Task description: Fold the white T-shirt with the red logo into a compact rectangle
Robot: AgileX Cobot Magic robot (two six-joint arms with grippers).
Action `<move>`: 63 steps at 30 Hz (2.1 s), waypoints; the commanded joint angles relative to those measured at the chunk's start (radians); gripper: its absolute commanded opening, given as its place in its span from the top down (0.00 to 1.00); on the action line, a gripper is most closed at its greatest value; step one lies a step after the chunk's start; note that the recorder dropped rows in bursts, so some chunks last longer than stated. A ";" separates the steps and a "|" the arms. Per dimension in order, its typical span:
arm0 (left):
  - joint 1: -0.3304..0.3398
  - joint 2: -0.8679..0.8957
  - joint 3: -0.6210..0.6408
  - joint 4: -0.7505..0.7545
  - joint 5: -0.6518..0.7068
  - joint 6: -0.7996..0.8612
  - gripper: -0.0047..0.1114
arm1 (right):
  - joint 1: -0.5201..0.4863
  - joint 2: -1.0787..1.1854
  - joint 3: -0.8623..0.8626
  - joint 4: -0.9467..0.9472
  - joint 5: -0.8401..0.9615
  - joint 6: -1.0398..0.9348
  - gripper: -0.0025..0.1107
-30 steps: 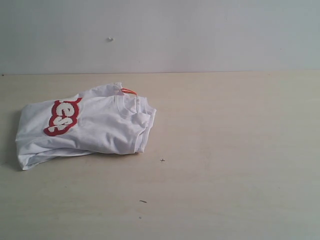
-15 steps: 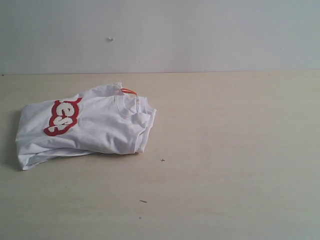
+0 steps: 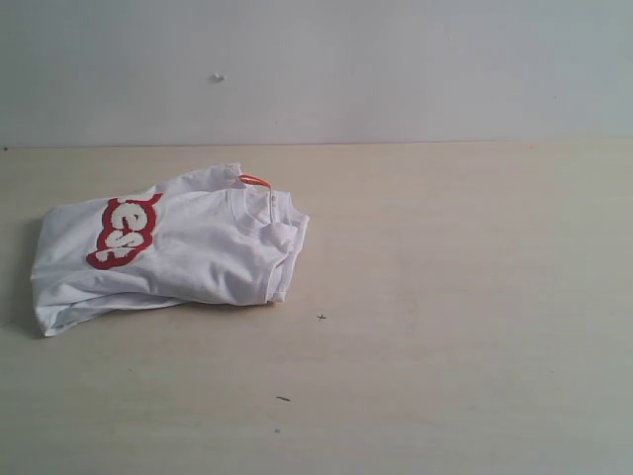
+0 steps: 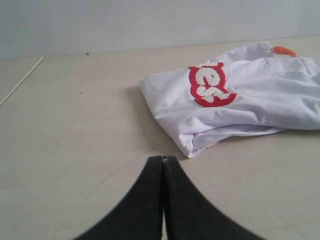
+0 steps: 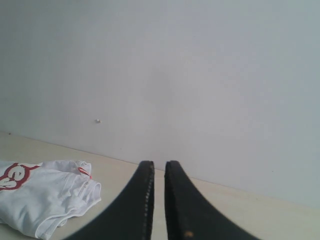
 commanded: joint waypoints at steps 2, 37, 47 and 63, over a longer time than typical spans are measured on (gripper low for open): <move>0.004 -0.006 0.000 -0.006 -0.003 0.000 0.96 | -0.004 -0.005 0.010 -0.003 -0.008 0.000 0.89; 0.004 -0.006 0.000 -0.006 -0.003 0.000 0.96 | -0.048 -0.088 0.057 0.101 0.159 0.000 0.89; 0.004 -0.006 0.000 -0.006 -0.003 0.000 0.96 | -0.207 -0.121 0.221 0.100 0.053 0.000 0.89; 0.004 -0.006 0.000 -0.006 -0.003 0.000 0.96 | -0.341 -0.121 0.373 0.086 -0.016 0.001 0.89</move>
